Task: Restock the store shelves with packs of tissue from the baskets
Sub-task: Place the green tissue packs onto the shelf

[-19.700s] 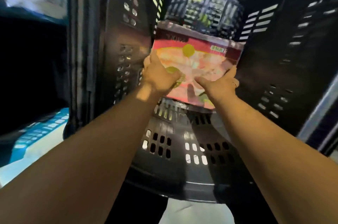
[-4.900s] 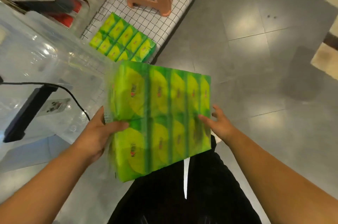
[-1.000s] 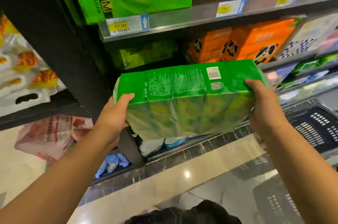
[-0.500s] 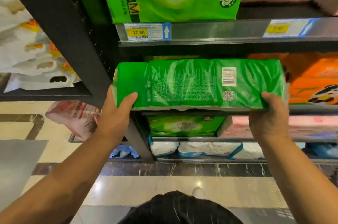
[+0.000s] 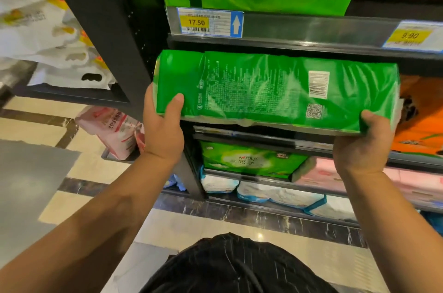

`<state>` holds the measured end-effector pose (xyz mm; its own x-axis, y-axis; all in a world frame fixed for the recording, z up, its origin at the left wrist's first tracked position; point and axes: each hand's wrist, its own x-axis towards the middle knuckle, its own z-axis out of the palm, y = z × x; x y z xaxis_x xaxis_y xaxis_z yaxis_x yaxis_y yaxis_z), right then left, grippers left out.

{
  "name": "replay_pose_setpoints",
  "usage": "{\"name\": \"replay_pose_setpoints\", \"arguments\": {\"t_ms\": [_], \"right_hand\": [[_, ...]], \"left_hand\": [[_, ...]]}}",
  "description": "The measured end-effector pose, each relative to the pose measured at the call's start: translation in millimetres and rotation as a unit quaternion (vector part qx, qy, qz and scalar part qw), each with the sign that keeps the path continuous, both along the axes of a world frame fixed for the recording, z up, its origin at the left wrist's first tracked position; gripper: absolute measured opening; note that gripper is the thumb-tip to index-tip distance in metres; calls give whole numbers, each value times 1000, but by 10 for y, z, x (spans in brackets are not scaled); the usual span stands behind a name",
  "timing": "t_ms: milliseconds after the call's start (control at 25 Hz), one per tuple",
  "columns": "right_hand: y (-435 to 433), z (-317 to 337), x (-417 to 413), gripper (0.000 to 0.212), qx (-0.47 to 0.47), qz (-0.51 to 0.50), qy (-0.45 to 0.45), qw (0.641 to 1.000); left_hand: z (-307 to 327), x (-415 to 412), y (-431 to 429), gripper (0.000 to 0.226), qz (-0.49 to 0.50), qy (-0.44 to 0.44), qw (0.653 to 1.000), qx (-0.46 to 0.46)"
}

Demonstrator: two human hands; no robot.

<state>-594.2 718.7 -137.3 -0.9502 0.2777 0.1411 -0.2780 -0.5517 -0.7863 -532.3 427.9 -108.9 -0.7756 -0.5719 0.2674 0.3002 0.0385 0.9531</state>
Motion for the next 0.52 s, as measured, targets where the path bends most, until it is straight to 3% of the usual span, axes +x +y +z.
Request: {"name": "replay_pose_setpoints", "arguments": {"t_ms": [80, 320, 440, 520], "right_hand": [[-11, -38, -57, 83, -3, -2, -13, 1000], [-73, -220, -150, 71, 76, -7, -81, 994], [-87, -143, -336, 68, 124, -4, -87, 988], [-81, -128, -457, 80, 173, -4, -109, 979]], "left_hand": [[-17, -73, -64, 48, -2, -7, 1000, 16], [-281, -219, -121, 45, -55, -64, 996, -38], [-383, -378, -290, 82, -87, -120, 983, -108], [-423, -476, -356, 103, -119, -178, 961, -172]]}}
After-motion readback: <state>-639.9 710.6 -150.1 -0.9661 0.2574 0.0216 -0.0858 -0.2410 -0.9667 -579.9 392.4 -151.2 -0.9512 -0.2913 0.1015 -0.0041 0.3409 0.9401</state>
